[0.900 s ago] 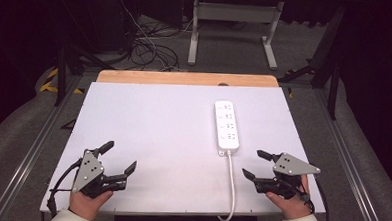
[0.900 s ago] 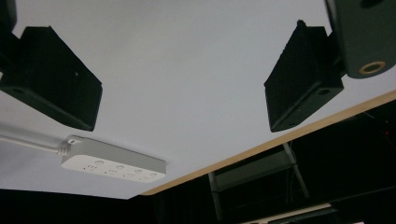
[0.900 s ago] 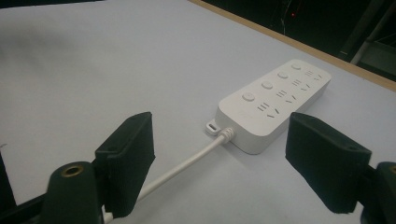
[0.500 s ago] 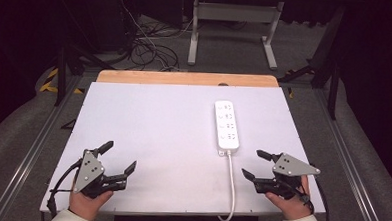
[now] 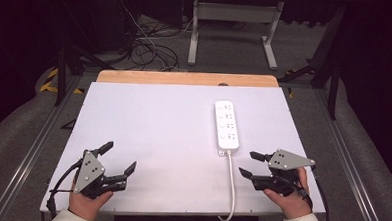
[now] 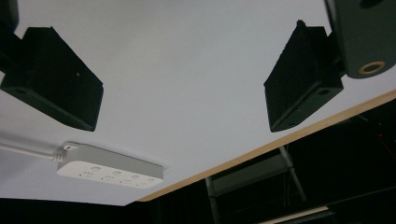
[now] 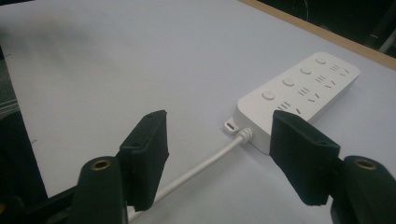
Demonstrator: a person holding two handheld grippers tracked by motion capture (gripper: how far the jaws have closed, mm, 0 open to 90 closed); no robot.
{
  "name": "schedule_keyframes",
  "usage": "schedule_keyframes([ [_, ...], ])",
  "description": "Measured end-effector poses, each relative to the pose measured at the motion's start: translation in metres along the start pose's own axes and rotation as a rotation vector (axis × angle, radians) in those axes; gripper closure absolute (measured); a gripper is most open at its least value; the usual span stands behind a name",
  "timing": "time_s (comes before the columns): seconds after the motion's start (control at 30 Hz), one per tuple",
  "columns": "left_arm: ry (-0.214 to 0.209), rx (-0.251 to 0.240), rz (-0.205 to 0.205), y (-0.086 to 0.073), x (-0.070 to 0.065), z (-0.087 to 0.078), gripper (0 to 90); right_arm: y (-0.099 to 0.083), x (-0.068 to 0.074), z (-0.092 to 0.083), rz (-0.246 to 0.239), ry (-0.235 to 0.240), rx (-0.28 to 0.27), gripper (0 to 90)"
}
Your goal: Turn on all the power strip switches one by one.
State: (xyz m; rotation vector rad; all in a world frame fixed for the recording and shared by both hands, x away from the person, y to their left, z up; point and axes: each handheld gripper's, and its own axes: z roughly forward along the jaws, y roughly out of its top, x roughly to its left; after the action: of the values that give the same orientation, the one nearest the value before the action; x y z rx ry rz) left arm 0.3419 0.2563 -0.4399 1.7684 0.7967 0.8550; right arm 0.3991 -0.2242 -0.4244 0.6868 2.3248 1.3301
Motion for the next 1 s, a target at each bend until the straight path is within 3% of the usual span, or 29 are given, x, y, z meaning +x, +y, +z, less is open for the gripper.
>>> schedule_keyframes([
  [0.2, 0.003, 0.001, -0.006, 0.000, 0.000, 0.000, 12.0, 0.012, -0.004, 0.000, 0.020, 0.002, -0.004, 47.6],
  [0.37, 0.001, 0.002, -0.007, 0.000, 0.000, 0.000, 12.1, 0.023, -0.011, 0.003, 0.064, 0.051, -0.013, 53.8],
  [0.6, 0.003, 0.001, -0.005, 0.000, 0.000, 0.000, 12.1, 0.034, -0.017, 0.008, 0.070, 0.055, -0.020, 57.7],
  [1.0, 0.008, 0.007, -0.001, 0.000, 0.000, 0.000, 12.2, 0.053, -0.030, 0.030, 0.076, 0.046, 0.006, 64.4],
])
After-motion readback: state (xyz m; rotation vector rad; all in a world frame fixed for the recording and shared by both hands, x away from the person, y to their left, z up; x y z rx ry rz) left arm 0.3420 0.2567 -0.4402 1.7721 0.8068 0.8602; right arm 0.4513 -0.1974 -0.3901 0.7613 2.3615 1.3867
